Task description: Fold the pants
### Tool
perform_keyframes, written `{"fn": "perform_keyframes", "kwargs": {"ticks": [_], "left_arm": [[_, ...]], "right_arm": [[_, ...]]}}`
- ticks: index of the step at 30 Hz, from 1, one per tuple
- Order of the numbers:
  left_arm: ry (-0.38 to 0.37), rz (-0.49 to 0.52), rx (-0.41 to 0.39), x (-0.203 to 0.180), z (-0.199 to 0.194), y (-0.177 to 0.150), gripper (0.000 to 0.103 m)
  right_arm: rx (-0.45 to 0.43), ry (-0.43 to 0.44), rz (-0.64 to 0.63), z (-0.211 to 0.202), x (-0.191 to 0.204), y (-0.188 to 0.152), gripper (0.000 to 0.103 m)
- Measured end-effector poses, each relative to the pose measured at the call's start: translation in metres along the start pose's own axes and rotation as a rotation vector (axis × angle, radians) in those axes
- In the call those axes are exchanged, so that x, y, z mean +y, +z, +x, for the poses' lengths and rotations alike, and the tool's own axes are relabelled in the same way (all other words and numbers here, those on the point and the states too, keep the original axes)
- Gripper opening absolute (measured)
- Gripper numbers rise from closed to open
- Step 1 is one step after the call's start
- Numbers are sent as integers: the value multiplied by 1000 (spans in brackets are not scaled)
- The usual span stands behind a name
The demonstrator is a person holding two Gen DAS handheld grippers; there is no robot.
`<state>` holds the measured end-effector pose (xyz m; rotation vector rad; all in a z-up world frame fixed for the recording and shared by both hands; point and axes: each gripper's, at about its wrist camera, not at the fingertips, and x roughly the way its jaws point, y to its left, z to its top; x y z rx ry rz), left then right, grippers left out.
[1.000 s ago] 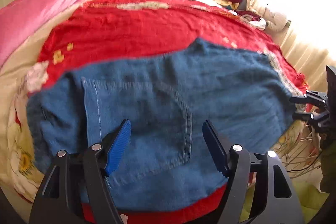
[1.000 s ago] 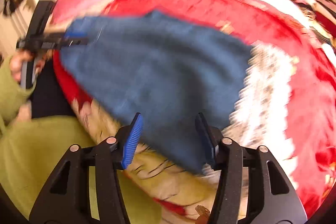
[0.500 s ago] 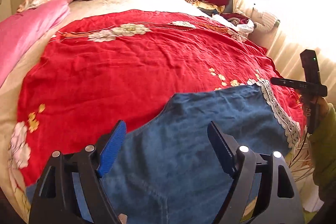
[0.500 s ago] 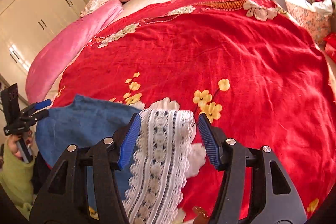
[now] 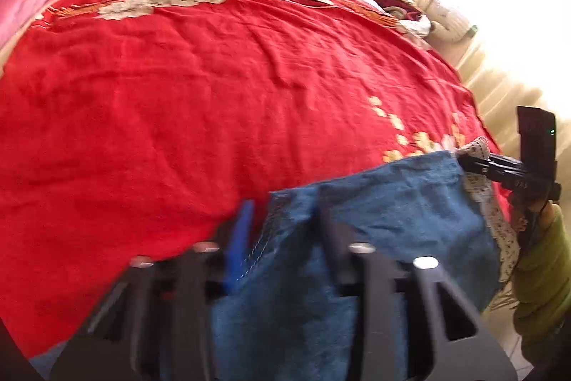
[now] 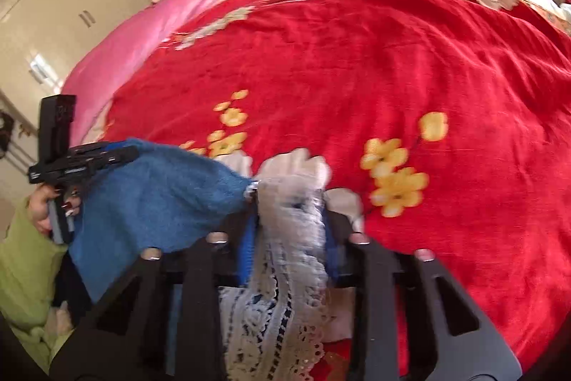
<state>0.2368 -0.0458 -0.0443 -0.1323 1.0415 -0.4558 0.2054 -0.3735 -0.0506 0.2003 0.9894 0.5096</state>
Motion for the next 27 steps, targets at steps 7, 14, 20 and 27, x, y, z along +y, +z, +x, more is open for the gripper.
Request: {"fn": "perform_keyframes", "kwargs": {"ticks": [7,14,20,27], "left_arm": [[41,68,-122,-22,-36,5,5],[113,106,-128,-32,-26,20,5],[148,84,-75,-18,9,10,8],[159,55,-123,-7,-6,0,37]], "right_arm": [[-163,-54,-96,-43,20,7,12],[-160,-143,-186,-40,24,35,12],[-59,-206,-177,-1,6,34,20],[-115,-228,-68,-20,-11,29,39]]}}
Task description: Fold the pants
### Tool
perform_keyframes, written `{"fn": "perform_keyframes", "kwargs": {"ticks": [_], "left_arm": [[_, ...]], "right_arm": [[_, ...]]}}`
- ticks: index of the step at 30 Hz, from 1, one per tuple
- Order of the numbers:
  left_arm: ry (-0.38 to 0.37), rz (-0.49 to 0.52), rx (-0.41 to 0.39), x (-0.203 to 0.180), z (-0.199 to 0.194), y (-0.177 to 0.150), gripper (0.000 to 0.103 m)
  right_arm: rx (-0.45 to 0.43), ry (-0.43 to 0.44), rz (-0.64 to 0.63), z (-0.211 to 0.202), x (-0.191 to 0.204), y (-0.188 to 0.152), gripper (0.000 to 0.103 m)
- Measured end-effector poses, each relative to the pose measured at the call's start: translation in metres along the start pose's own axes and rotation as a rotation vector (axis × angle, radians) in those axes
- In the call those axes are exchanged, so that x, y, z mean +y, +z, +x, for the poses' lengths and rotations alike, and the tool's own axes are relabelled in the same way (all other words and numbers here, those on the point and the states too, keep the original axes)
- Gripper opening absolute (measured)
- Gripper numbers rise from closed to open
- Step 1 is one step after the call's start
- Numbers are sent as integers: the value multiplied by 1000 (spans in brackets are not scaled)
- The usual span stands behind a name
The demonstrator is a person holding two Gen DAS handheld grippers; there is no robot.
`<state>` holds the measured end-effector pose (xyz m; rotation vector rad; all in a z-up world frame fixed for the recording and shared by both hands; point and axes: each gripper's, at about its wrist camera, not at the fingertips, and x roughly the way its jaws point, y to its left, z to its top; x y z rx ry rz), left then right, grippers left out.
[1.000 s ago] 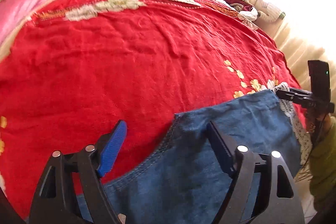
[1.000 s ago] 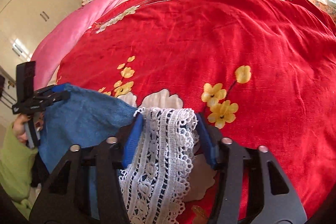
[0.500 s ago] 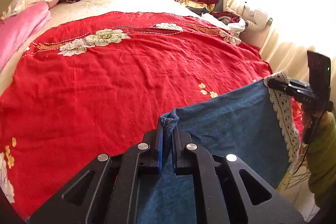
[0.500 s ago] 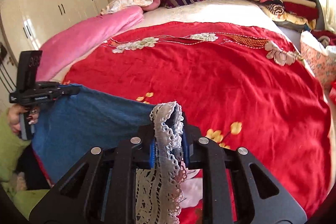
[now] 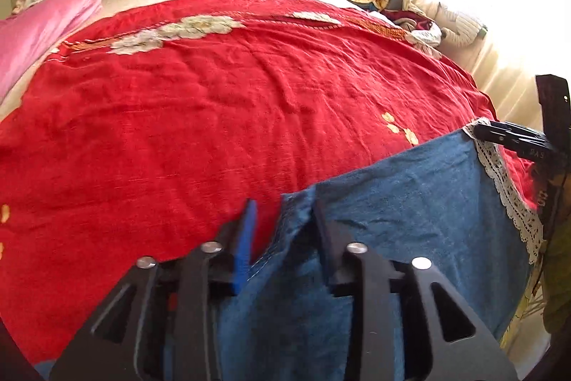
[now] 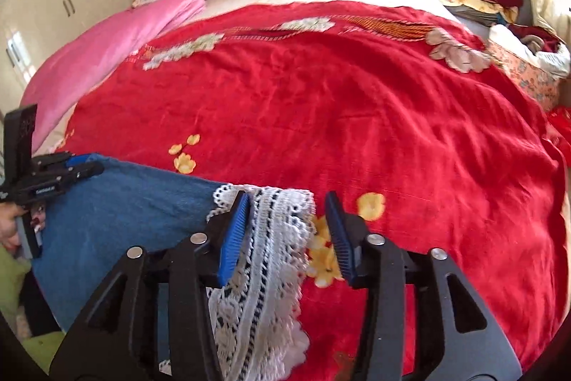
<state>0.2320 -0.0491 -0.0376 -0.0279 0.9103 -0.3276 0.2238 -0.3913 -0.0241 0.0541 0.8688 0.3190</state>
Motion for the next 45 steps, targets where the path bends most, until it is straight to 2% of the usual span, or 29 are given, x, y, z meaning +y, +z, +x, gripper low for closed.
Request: {"fn": "perform_keyframes", "kwargs": {"ticks": [2,5,10,14,20,26,27,29,30,31,36,39,41,44,45], "left_arm": [[7,-12,-29,4,-19,-3,38],[20,-12,-70,5,-44,-10,47],[28,10,-100,-3,-75,-33,59],[28,22,-102,-11,-91,-57,59],[65,10,-75,-10,-103,-97,59],[154,-66,-35,15,-107,-118,59],[158,-73,-29,18,-106,-119,59],[154,-89,-27,21,-102,-122,59],[158,-87,-26,20,-100,-122,59],[163,-81,-25,19,-99,-121,59],[156,-93,-29,22,-100,-122,59],[149,-100,-29,24,-98,-122,59],[148,-105,-28,24,-98,-121,59],[150,-101,-31,24,-98,-121,59],[150,-100,-31,24,-99,-121,59]], "right_arm": [[-36,0,25,-19,-3,-4,41],[-75,16,44,-44,0,-16,48],[-80,41,62,-69,11,-47,53],[-55,61,102,-83,13,-76,54],[-15,95,177,-89,13,-110,54],[58,131,209,-69,20,-130,54],[68,128,196,-66,25,-131,51],[80,102,164,-64,31,-131,39],[82,97,141,-66,35,-130,24],[77,112,122,-68,39,-129,19],[46,23,10,-89,56,-131,15],[74,-68,-54,-85,59,-140,15],[95,-85,-65,-78,57,-146,16],[82,-91,-53,-79,56,-147,20],[75,-90,-33,-82,52,-146,27]]}}
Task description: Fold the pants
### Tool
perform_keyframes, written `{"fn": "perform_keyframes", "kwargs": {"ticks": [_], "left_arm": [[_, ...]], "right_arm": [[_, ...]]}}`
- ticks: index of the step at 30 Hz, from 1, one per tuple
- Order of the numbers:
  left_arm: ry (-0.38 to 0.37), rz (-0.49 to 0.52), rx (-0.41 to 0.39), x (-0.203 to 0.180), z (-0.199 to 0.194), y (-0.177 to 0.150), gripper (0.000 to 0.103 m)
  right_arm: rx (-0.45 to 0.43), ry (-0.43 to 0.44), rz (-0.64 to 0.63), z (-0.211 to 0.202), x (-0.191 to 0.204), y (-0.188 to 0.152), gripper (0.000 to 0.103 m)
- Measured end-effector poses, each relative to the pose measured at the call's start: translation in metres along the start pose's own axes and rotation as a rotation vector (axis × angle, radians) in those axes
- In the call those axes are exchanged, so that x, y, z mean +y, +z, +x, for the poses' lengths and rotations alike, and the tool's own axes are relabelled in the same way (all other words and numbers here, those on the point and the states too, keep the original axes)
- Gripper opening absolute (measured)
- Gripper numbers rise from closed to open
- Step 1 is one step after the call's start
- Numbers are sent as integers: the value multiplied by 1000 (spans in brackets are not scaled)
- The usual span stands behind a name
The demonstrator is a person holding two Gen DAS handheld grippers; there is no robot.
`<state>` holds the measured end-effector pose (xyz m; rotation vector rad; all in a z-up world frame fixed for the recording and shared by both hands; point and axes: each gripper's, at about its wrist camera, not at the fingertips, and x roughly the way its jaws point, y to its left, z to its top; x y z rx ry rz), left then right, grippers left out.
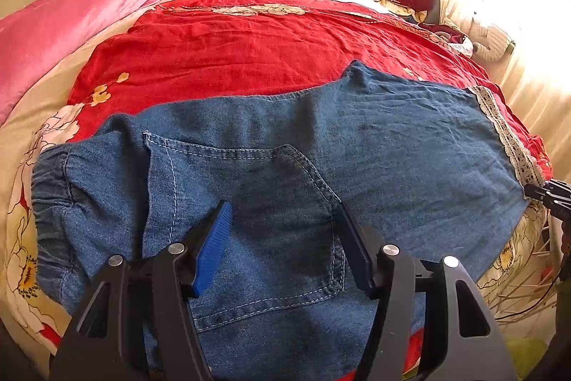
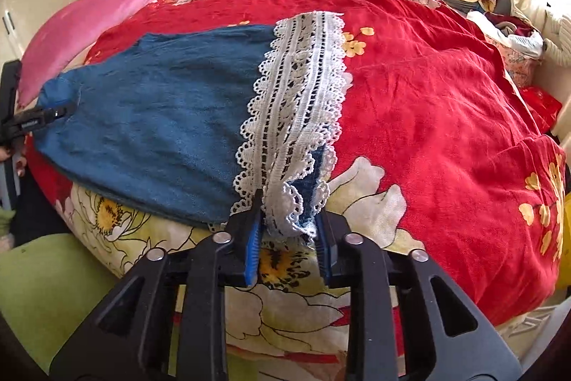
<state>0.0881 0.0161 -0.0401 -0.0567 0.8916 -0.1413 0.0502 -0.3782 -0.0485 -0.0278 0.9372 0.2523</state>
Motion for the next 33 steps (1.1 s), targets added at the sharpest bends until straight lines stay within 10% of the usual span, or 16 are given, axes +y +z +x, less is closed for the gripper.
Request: {"fn": "perform_keyframes", "kwargs": {"ticks": [12,28,33], "left_arm": [[13,-7,-49,-1,-24,1,73],[-105,-15,-40,-20,-15,43,74],[-6,-11,44,-7,23,51,74]], "right_arm": [[-148,-44,41,-43,-15,13,64],[-192,91,-162,-5,83,55,80],[-145,97,-176,26,98,70,80]]}}
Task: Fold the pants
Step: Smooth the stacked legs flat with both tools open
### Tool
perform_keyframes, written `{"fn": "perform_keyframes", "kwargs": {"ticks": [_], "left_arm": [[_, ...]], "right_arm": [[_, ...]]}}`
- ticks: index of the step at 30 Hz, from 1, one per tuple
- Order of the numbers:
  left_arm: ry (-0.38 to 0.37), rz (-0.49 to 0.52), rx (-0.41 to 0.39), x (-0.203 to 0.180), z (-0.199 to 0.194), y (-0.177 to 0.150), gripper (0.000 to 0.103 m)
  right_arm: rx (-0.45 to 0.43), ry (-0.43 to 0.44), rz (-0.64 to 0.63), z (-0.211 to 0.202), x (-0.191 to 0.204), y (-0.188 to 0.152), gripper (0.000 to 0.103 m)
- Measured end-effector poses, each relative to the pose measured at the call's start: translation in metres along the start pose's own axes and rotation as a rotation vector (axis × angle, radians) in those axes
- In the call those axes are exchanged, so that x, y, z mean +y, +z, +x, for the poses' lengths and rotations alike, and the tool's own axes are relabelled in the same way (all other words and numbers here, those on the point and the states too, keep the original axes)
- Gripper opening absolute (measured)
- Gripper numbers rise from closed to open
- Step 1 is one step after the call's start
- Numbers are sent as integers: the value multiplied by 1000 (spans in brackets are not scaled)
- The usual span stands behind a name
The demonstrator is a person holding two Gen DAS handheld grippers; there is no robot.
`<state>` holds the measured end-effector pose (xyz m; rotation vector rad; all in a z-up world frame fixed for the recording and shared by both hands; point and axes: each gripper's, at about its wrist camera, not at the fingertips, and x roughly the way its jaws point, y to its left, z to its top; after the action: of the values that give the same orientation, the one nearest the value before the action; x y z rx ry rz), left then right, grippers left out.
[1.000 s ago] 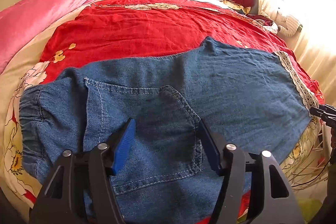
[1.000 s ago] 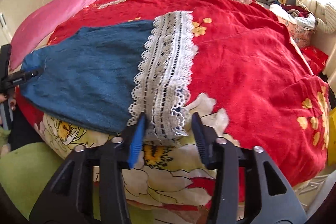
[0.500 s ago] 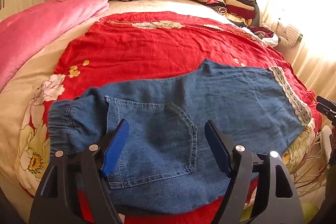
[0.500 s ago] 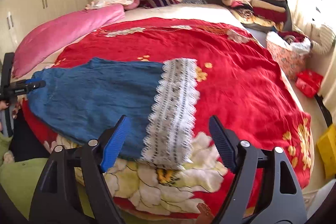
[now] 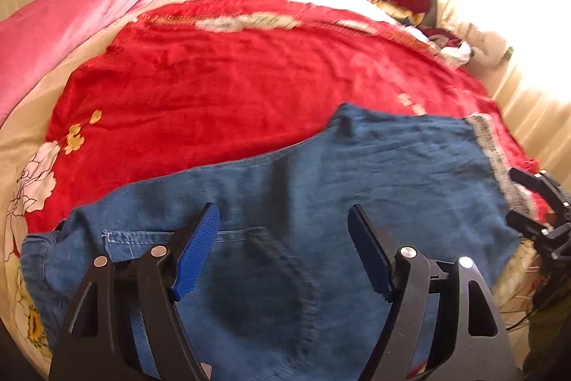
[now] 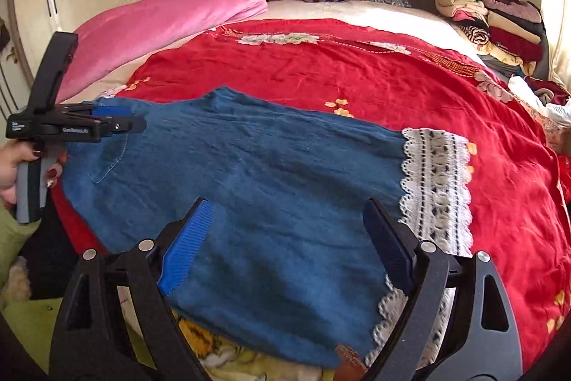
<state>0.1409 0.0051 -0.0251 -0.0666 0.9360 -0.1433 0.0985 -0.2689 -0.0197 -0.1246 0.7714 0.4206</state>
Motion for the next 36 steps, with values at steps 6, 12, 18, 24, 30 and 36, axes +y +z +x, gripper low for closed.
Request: {"fn": "perform_keyframes", "kwargs": {"ticks": [6,12,18,24,30,36], "left_arm": [[-3,2,-24,19,7,-2,74],[7,13,-51,18,10,-6,74],[1,37,-79,7,-9,-9,88],[-30,29,-119,-2,-34,-13,88],[-29,28,-153,-8,-57,-14,98],[-40,44,-180,-16,-74,-11,98]], "right_arm": [[126,-183,30,31,-24,-14,81],[113,-140,97,25,-35,-23,81],[45,-73,122,-2,-32,-21,82],[-14,-74,108,-27,-27,-15,89],[-65,-94,102,-45,-29,-7,94],[-96,-102,108,-61,-31,-5,94]]}}
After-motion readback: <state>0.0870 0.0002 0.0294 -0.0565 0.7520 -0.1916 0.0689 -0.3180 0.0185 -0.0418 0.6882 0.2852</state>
